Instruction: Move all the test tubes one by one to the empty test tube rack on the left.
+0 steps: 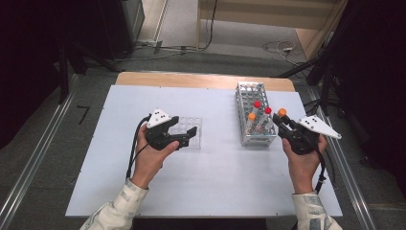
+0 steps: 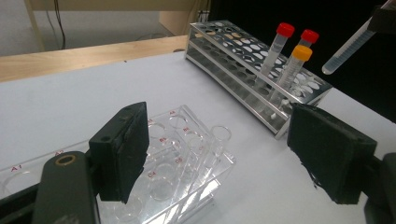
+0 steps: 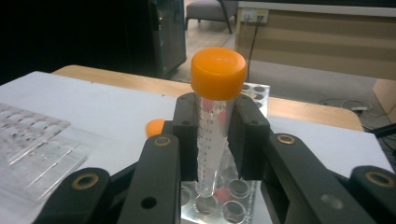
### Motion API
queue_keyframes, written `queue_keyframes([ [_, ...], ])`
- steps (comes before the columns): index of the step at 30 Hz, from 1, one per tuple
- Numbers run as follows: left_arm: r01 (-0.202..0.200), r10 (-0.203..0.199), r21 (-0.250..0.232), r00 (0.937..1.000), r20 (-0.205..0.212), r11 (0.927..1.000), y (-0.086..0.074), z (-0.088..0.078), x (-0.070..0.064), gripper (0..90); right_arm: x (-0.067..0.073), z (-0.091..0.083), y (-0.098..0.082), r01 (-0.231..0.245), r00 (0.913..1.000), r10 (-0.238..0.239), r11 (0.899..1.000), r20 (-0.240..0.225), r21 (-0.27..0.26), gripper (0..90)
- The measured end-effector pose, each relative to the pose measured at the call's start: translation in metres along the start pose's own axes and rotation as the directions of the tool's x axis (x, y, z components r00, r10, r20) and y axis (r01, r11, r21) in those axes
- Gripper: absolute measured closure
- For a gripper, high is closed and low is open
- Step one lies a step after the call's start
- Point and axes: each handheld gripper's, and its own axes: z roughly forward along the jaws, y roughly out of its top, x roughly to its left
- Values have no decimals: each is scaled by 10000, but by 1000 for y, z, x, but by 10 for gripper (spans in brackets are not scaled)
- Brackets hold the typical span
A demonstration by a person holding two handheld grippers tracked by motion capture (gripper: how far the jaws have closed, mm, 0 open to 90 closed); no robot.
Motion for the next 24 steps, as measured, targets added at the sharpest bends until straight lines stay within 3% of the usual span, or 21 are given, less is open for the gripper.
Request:
queue_keyframes([
  [4,9,-9,24,10000,0,10000,0,-2,1,225,8,-1,0,-72,9990,74,10000,-431,55,710],
  [13,151,-151,-98,9999,47,9998,2,-4,2,226,33,0,2,279,9914,-267,9996,-1279,73,711],
  [18,97,-96,-84,9999,98,9999,2,-3,0,227,52,7,-5,495,9813,-424,9982,-1879,329,711],
  [24,11,-7,-151,9996,298,9999,3,-3,-6,239,81,22,-20,766,9594,-521,9940,-2773,781,712],
])
